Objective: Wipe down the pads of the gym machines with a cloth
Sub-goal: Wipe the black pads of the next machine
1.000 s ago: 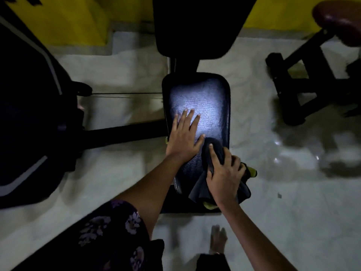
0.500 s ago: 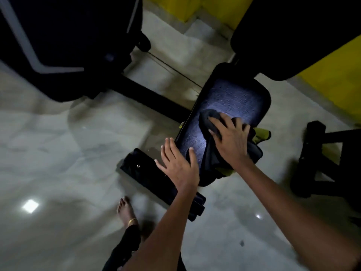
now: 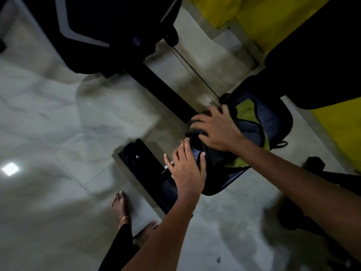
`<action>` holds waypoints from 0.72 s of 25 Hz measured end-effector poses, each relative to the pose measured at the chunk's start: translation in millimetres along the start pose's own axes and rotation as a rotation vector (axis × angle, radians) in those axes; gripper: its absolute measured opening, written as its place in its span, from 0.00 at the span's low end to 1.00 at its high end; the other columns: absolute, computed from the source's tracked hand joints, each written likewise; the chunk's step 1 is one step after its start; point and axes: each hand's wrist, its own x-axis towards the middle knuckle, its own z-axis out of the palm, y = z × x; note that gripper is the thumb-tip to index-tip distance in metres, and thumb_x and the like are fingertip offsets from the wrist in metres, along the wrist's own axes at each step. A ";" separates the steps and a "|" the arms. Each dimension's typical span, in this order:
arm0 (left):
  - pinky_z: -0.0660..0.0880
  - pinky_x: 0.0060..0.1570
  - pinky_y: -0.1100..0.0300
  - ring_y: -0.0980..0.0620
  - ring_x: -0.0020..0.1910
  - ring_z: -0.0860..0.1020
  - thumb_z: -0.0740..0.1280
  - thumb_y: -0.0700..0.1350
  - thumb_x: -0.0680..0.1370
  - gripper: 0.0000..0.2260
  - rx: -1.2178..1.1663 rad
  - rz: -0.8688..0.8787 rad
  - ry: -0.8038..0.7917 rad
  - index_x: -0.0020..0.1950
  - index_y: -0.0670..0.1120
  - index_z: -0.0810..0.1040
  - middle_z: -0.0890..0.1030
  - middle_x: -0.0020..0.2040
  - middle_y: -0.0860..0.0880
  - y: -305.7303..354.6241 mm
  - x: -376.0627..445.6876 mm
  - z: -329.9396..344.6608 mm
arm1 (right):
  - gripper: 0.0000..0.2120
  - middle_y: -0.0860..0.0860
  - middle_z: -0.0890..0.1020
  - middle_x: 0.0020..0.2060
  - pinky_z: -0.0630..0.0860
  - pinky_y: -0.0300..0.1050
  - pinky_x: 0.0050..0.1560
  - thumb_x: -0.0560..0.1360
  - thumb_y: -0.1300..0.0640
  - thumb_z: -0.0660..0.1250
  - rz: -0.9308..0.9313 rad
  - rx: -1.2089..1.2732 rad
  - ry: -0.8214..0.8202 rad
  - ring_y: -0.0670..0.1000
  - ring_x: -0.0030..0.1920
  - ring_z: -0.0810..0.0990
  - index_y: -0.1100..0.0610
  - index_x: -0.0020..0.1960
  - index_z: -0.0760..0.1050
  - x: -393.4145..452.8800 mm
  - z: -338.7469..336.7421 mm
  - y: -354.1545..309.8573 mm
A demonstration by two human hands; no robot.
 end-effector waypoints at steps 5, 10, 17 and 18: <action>0.63 0.65 0.37 0.46 0.56 0.75 0.55 0.57 0.78 0.25 0.008 -0.014 -0.008 0.67 0.42 0.72 0.77 0.60 0.46 0.3 2.0 -0.8 | 0.28 0.50 0.81 0.55 0.64 0.58 0.52 0.66 0.40 0.52 -0.081 -0.023 -0.127 0.61 0.55 0.74 0.50 0.57 0.79 11.7 -8.8 60.9; 0.57 0.71 0.43 0.48 0.54 0.78 0.56 0.56 0.78 0.22 -0.025 -0.015 0.013 0.62 0.42 0.75 0.79 0.54 0.47 1.7 3.0 -5.3 | 0.27 0.48 0.80 0.55 0.66 0.60 0.54 0.64 0.41 0.54 -0.147 -0.026 -0.123 0.61 0.55 0.74 0.48 0.57 0.78 0.3 -5.2 33.1; 0.76 0.50 0.53 0.46 0.46 0.80 0.56 0.53 0.76 0.20 -0.135 0.026 -0.043 0.59 0.42 0.78 0.81 0.52 0.47 30.2 51.1 1.1 | 0.27 0.50 0.82 0.51 0.66 0.56 0.51 0.63 0.40 0.56 0.025 -0.016 -0.121 0.59 0.51 0.74 0.50 0.56 0.79 18.9 -9.7 108.7; 0.76 0.51 0.52 0.46 0.47 0.80 0.56 0.54 0.76 0.21 -0.098 0.041 -0.067 0.60 0.42 0.77 0.81 0.53 0.47 37.0 52.8 4.4 | 0.27 0.50 0.82 0.51 0.65 0.56 0.51 0.63 0.41 0.56 0.022 -0.030 -0.107 0.59 0.52 0.72 0.50 0.55 0.79 17.4 -5.9 102.2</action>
